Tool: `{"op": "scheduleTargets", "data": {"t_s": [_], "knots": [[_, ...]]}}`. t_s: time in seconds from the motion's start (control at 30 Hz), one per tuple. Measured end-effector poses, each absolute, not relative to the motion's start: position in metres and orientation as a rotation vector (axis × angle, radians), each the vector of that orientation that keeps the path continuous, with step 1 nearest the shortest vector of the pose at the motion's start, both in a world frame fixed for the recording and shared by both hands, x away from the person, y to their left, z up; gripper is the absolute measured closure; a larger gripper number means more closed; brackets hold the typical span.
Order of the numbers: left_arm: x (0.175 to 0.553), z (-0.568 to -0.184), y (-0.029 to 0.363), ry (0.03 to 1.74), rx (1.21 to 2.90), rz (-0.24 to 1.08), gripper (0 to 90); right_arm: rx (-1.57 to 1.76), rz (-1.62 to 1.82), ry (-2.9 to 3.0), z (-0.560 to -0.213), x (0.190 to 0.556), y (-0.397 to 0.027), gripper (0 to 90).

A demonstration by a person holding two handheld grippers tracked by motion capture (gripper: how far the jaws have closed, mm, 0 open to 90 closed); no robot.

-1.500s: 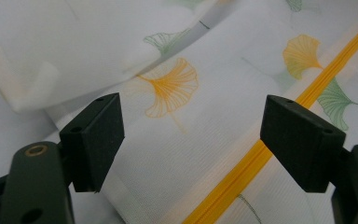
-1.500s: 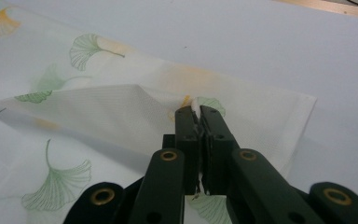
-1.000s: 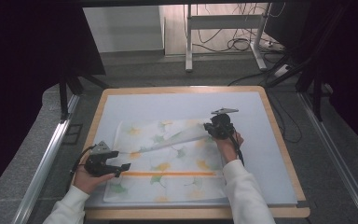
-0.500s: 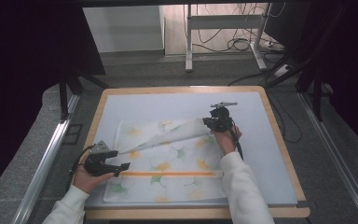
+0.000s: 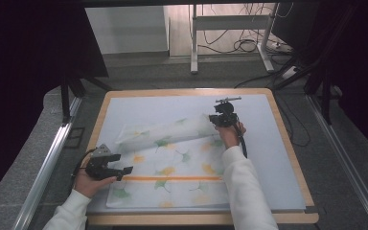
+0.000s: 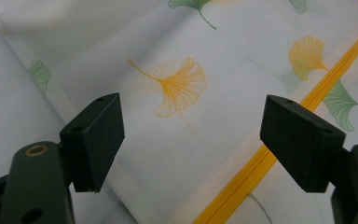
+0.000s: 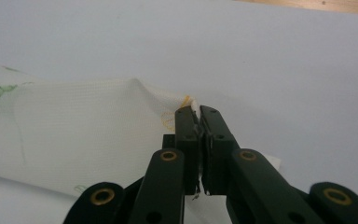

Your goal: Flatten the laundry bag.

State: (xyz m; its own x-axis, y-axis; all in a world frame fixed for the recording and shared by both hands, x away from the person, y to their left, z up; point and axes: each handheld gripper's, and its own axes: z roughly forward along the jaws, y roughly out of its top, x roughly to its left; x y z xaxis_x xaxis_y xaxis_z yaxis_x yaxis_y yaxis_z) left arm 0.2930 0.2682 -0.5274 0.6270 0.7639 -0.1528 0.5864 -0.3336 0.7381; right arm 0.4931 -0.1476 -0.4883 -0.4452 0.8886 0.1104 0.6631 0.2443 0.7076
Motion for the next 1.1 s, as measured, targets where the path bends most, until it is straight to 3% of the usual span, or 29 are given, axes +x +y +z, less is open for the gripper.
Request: {"op": "scheduleTargets", "data": {"t_s": [0.9, 0.97, 1.1], "knots": [[0.293, -0.527, 0.268, 1.051, 2.048, 0.282, 21.3, 1.548, 1.016, 2.07, -0.489, 0.514, -0.17, 84.5], [0.293, -0.527, 0.268, 1.05, 2.049, 0.281, 21.3, 1.547, 1.019, 2.062, -0.488, 0.514, -0.172, 80.7], [0.293, -0.527, 0.268, 1.05, 2.048, 0.282, 21.3, 1.553, 0.992, 2.012, -0.486, 0.513, -0.175, 58.4]]}}
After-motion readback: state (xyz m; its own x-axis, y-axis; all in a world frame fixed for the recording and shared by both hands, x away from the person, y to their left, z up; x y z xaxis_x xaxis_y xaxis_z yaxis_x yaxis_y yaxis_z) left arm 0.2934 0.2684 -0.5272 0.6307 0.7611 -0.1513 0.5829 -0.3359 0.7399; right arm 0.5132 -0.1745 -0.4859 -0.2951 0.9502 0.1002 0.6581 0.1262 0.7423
